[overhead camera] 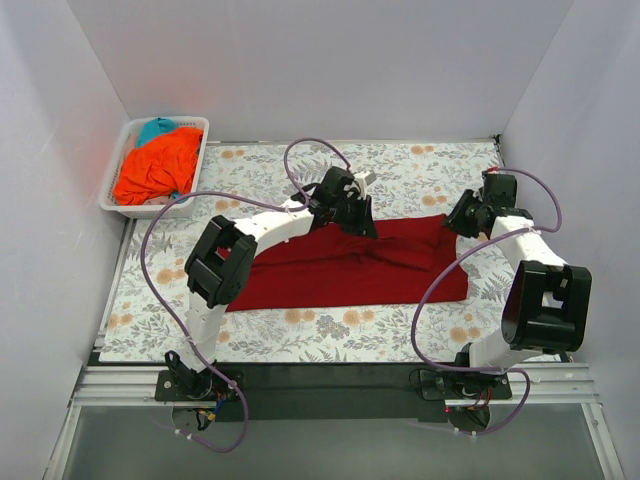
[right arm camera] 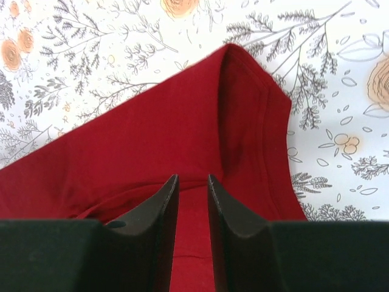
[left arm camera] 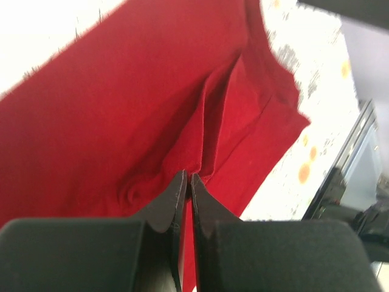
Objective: Fold and stack the t-shirts
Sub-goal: Fold the tshirt
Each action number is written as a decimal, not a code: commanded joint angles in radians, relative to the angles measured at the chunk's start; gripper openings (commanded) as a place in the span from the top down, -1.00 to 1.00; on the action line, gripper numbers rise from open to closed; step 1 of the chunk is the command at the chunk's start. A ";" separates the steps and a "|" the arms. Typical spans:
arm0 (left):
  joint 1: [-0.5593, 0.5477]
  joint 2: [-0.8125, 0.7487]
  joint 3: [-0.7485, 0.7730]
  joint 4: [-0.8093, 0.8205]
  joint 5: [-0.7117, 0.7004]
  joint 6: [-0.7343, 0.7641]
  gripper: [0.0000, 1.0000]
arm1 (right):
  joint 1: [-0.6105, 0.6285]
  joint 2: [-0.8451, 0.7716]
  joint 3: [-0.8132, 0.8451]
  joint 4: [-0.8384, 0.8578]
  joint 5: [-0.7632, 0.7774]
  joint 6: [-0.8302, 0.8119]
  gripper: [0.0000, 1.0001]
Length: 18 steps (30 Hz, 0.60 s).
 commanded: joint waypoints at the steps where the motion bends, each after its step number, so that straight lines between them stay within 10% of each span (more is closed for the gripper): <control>1: -0.014 -0.075 -0.058 -0.019 0.021 0.048 1.00 | -0.004 -0.047 -0.035 0.010 -0.022 -0.012 0.38; 18: -0.070 -0.159 -0.202 -0.077 0.080 0.147 1.00 | -0.004 -0.084 -0.092 -0.007 -0.068 -0.048 0.40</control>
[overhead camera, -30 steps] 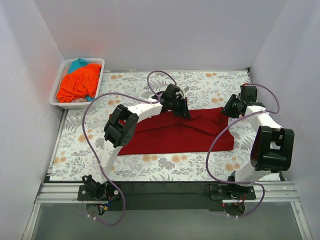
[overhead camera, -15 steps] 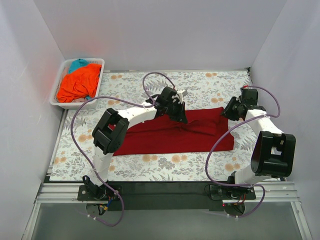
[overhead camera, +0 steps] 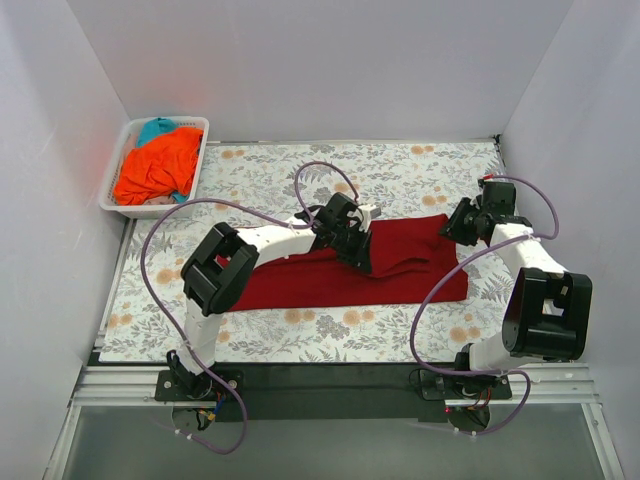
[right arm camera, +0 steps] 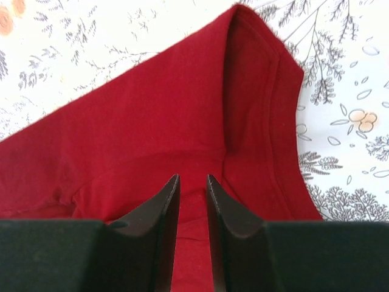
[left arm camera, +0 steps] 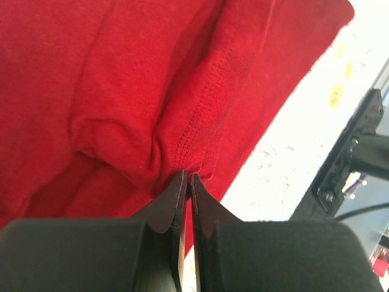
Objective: Fold and stack the t-shirts
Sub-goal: Fold the tshirt
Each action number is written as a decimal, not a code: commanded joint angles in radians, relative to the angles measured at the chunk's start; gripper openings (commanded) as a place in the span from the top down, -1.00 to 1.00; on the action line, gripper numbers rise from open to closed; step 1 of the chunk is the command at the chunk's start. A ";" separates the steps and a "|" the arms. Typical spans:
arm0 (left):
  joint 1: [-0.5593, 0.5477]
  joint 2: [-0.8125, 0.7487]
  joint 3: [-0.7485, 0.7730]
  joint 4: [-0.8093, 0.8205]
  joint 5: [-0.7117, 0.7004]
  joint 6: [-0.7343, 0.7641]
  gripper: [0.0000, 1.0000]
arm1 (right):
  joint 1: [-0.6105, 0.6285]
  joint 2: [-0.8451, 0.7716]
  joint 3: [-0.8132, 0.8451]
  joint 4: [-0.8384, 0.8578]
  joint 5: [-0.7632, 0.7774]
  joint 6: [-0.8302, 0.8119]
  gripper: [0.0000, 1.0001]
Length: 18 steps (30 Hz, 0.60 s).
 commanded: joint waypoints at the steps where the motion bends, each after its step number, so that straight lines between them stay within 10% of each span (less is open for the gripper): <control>1: -0.002 -0.096 -0.011 -0.019 0.035 0.036 1.00 | -0.004 -0.043 -0.032 -0.008 -0.025 -0.031 0.41; 18: 0.011 -0.144 -0.040 -0.082 -0.042 0.041 0.73 | 0.022 -0.096 -0.121 -0.051 -0.093 -0.059 0.31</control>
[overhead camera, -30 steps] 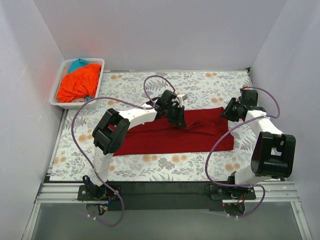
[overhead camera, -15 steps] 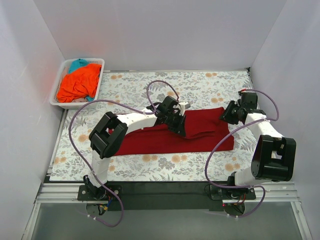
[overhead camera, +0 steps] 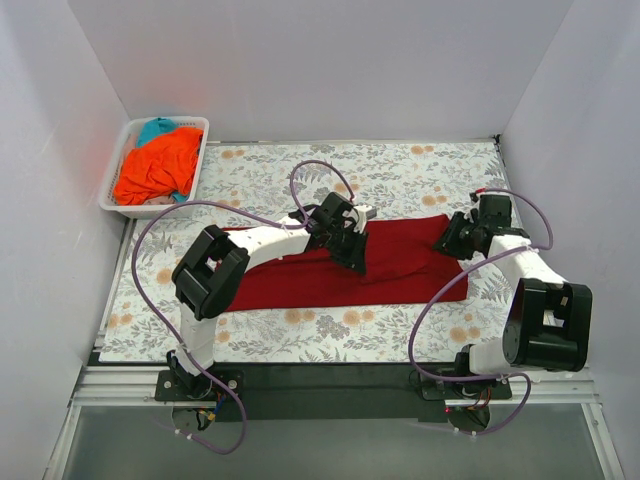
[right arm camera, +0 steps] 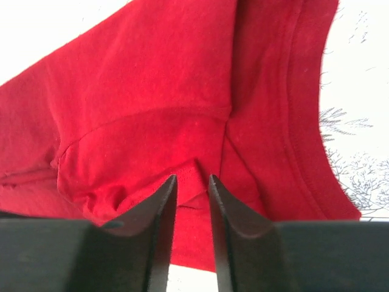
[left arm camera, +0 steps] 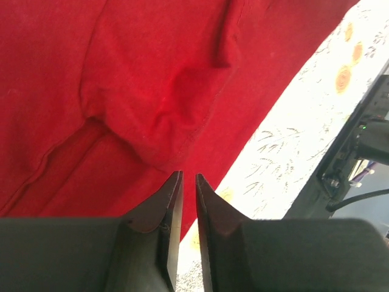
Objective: Fold and stack the t-shirts
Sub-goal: Fold the tshirt
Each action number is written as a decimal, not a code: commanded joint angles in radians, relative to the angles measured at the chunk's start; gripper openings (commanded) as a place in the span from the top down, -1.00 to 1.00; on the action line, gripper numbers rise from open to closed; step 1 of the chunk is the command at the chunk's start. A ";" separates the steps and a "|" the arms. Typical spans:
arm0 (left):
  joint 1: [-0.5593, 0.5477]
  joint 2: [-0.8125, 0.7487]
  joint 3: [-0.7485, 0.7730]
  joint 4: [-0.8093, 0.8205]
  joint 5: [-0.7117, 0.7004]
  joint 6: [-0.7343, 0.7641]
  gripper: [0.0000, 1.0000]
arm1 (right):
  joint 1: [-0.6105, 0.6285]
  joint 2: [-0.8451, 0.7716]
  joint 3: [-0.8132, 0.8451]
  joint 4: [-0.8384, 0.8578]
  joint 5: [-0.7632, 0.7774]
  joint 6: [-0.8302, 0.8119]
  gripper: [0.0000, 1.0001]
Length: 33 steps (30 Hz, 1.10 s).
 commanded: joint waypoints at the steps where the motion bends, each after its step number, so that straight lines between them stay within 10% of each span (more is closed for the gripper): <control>1: 0.013 -0.078 -0.006 -0.018 -0.023 0.003 0.66 | 0.010 -0.042 -0.017 -0.026 -0.031 -0.022 0.27; 33: 0.016 -0.052 0.009 -0.023 -0.066 -0.018 0.42 | 0.074 0.061 -0.055 0.014 0.037 -0.002 0.28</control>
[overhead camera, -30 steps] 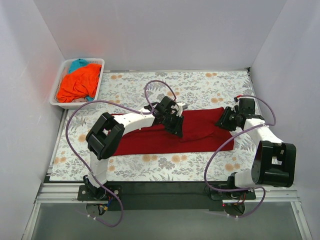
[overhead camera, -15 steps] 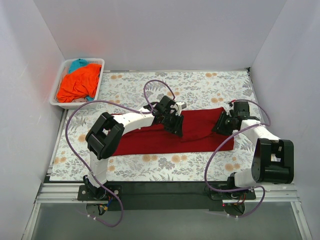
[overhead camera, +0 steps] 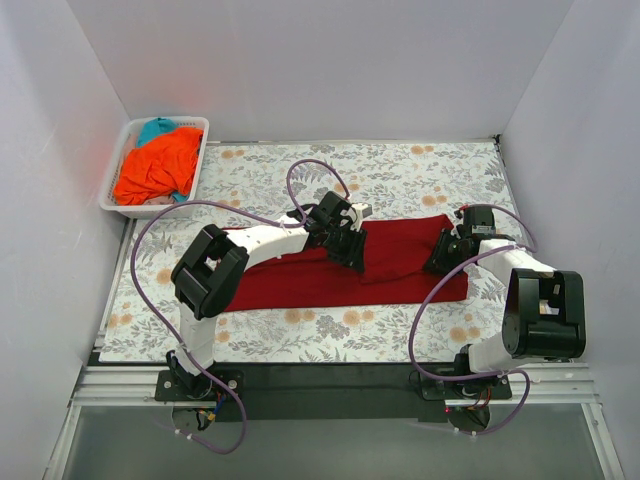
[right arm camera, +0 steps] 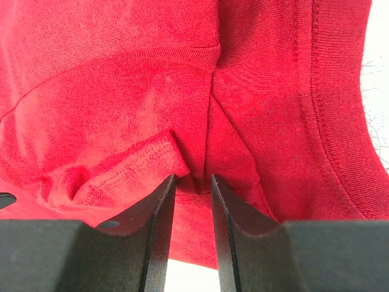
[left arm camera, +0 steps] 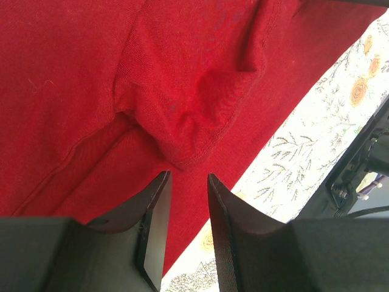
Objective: Fold and stack the t-shirts
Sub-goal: Fold the tshirt
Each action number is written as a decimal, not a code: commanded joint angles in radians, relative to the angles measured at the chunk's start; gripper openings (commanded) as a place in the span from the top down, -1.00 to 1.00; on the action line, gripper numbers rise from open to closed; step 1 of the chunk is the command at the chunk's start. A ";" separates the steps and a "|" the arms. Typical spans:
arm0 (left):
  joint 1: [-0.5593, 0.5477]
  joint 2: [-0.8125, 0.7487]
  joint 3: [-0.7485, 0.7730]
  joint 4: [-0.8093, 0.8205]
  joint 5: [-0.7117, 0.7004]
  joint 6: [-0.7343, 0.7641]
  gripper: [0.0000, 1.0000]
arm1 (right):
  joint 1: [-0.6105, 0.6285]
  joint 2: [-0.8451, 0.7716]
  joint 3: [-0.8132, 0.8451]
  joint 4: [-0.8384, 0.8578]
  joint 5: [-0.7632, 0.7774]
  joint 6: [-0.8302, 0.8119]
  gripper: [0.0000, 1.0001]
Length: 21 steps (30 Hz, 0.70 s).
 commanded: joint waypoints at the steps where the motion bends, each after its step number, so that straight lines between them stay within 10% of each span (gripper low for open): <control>1: 0.004 -0.050 0.014 -0.008 -0.013 -0.001 0.42 | 0.007 0.000 0.029 0.024 -0.005 0.008 0.28; 21: 0.004 -0.048 0.011 0.000 -0.013 -0.012 0.42 | 0.019 0.011 0.087 0.012 0.000 0.016 0.41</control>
